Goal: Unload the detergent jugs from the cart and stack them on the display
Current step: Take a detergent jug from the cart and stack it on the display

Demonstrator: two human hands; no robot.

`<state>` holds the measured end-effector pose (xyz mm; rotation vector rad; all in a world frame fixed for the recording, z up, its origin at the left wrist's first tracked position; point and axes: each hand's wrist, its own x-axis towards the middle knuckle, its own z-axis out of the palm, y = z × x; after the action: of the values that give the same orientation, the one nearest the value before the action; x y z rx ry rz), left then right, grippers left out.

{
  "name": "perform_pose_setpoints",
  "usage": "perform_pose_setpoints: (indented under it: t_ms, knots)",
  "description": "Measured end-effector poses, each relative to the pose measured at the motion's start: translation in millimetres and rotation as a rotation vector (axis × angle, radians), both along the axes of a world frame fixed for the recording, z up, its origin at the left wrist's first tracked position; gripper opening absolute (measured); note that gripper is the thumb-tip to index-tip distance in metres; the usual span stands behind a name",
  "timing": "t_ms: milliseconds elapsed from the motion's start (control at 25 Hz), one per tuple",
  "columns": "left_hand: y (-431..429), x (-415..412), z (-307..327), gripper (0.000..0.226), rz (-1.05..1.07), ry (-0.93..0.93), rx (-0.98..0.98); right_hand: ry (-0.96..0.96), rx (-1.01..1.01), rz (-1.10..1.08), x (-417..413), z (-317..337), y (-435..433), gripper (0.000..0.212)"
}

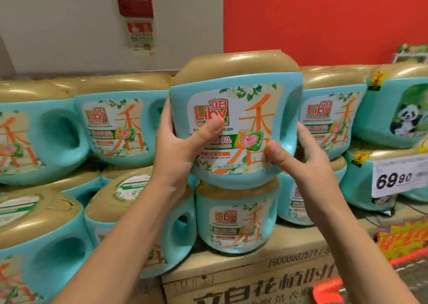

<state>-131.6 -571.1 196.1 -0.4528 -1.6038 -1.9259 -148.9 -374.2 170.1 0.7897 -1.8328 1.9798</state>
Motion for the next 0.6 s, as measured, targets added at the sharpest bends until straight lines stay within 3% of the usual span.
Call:
perform_pose_setpoints:
  t_ms: [160,480,600]
  knots:
    - [-1.9,-12.8,-11.4,0.078,-0.022,-0.022,-0.027,-0.002,0.022,-0.078,-9.1,-7.8,1.7,0.035]
    - [0.2,-24.6,-14.4,0.089,0.155,-0.035,-0.173,-0.047,-0.001,-0.176,-23.4,-25.7,-0.8,0.064]
    - [4.1,-24.0,-24.7,0.107,0.271,-0.077,-0.168,-0.062,-0.002,-0.269,-23.6,-30.5,-3.4,0.078]
